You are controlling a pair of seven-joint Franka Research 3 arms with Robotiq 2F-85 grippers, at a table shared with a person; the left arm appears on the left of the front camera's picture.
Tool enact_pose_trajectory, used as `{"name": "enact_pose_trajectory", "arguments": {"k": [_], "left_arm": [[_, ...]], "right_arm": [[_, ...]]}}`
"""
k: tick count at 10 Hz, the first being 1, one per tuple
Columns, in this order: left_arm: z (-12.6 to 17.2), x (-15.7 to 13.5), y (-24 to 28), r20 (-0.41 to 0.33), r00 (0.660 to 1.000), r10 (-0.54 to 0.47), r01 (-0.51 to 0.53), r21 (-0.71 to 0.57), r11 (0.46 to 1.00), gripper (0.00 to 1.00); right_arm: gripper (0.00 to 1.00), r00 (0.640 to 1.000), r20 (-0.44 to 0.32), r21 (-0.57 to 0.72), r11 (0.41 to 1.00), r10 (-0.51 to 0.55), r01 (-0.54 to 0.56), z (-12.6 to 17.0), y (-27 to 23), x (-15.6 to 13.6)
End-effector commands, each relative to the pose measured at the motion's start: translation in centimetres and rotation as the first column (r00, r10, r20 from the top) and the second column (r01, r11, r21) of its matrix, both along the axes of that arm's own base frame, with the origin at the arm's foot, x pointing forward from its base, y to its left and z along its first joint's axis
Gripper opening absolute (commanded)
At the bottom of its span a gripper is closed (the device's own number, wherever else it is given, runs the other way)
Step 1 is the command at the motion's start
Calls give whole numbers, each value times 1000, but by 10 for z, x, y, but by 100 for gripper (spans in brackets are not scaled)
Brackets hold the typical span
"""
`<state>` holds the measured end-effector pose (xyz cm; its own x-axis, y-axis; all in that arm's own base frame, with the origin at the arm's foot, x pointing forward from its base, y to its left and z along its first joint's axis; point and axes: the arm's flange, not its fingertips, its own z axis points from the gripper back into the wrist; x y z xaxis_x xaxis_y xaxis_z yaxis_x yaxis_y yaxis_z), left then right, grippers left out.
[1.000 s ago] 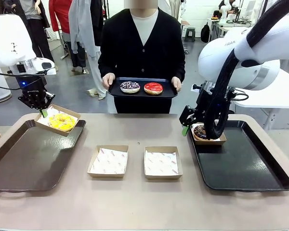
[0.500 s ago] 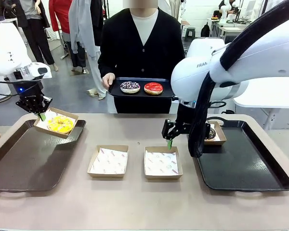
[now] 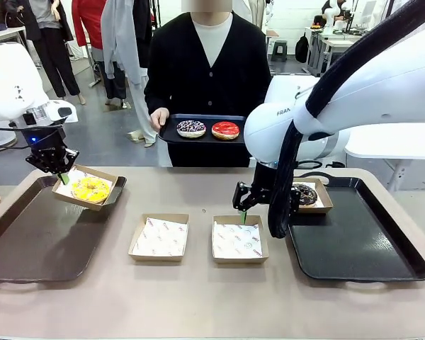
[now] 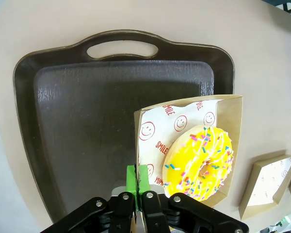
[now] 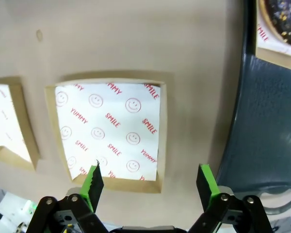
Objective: Individually package the donuts and arrange them on the tray.
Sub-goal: Place the picked Paper togo box on the Handle tray while simultaneously picking up another Paper togo box from the table with the other hand.
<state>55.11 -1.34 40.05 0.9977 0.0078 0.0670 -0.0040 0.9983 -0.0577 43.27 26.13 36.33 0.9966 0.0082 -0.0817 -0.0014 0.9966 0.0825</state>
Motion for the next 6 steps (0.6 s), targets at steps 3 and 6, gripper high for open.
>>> {"name": "enact_pose_trajectory", "arguments": {"k": [3,6], "left_arm": [[-10,3,-2,7,1000,14,-14,-20,1000,1],[-14,9,-5,-11,1000,19,-19,-23,1000,1]], "right_arm": [[100,999,-7,-41,998,-42,42,-20,2,10],[100,999,-29,-35,999,-33,32,-32,-1,13]]}}
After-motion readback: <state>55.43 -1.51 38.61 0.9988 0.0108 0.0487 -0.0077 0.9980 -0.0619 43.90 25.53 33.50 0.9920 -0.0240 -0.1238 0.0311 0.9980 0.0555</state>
